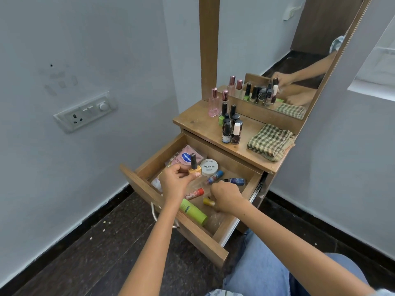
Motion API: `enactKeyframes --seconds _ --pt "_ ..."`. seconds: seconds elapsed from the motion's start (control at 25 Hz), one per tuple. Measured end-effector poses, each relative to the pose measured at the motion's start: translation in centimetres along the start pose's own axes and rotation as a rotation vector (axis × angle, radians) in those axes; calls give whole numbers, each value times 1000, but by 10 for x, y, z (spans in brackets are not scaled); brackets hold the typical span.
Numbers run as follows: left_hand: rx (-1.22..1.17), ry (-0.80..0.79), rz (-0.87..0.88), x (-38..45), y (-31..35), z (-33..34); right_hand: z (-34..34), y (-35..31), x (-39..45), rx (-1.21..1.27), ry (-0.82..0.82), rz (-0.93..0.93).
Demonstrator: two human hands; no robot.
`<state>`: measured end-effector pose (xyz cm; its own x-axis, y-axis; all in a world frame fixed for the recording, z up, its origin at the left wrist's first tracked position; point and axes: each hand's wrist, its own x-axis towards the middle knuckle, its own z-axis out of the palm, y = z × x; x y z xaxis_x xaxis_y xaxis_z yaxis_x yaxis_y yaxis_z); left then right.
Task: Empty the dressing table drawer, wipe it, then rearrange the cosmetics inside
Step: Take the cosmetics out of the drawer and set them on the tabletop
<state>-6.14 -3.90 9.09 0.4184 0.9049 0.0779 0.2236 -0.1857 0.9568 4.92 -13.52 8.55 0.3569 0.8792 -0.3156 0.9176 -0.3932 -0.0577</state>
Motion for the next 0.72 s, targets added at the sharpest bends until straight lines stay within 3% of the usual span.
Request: enactKeyframes --seconds 0.36,0.56,0.72 --pt "-44 -7 83 7 13 13 -40 39 -15 733 538 124" --pt "-115 -33 158 24 45 37 -67 61 -9 789 819 239" --pt "-90 15 179 49 53 55 -79 65 4 706 828 314"
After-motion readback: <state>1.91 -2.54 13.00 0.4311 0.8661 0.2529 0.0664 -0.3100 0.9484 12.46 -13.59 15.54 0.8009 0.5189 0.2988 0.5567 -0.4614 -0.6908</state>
